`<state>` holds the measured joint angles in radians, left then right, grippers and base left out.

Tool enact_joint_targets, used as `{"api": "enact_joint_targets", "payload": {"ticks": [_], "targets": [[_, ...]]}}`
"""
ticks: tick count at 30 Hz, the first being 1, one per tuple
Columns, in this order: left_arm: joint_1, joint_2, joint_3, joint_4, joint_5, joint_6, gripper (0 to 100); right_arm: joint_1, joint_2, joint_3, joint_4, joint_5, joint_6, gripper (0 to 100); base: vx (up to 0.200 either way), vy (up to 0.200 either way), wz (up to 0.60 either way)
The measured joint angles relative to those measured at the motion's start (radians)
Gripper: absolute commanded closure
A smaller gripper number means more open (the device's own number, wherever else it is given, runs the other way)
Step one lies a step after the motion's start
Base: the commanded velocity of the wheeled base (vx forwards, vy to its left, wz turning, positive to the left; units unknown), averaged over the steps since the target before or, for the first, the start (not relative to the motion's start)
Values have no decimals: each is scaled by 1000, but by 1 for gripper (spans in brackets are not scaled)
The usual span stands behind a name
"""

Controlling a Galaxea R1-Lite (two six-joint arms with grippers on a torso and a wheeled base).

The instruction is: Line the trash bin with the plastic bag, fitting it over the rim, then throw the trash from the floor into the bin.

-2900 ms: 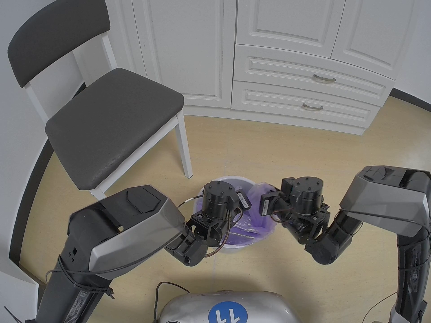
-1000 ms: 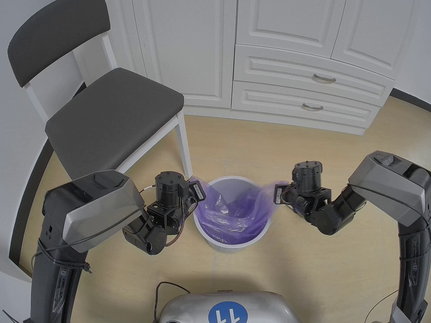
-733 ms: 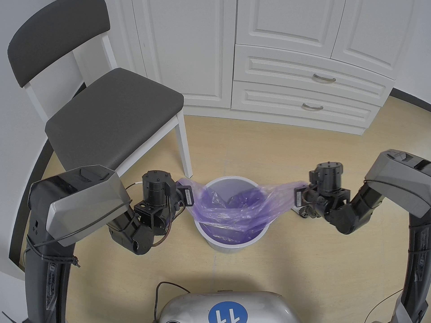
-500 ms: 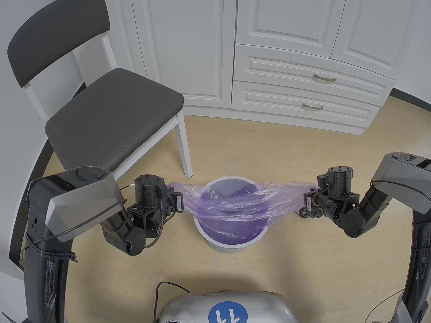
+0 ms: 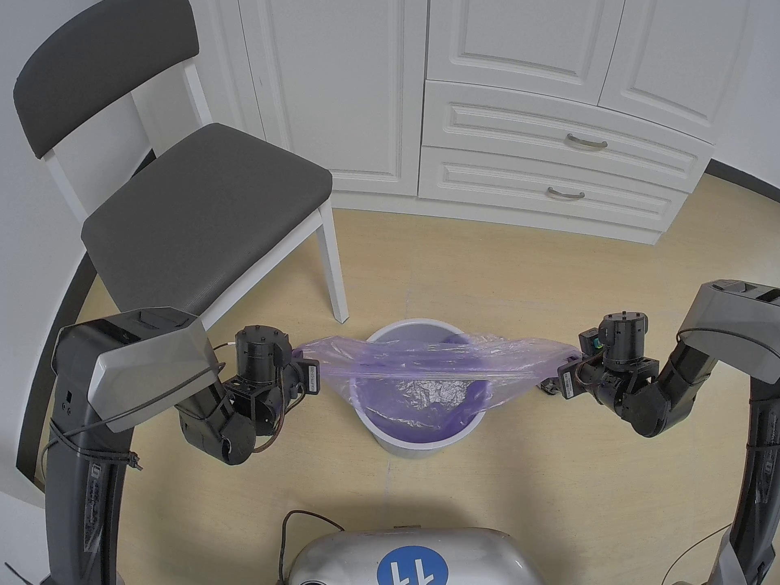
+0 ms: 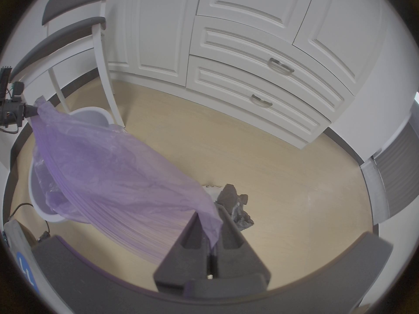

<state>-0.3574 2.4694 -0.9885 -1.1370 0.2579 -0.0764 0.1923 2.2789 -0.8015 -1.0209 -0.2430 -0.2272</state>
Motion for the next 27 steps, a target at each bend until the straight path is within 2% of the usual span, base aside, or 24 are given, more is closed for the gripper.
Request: {"api": "enact_joint_targets", "payload": {"ticks": [8,17,21,27], "targets": [[-1,-13,39,-7,-7,0,100,-8,-21,48,-1,51,-41,100,0,0,0],[-56,-32,96,-12,-35,-5,100,-4,-26,86,-18,66,-64,100,0,0,0],[-63,-48,130,-7,-56,-3,100,-11,-33,122,-18,103,-126,100,0,0,0],[-76,-91,215,41,-141,1,100,-27,-51,198,-19,157,-241,100,0,0,0]]}}
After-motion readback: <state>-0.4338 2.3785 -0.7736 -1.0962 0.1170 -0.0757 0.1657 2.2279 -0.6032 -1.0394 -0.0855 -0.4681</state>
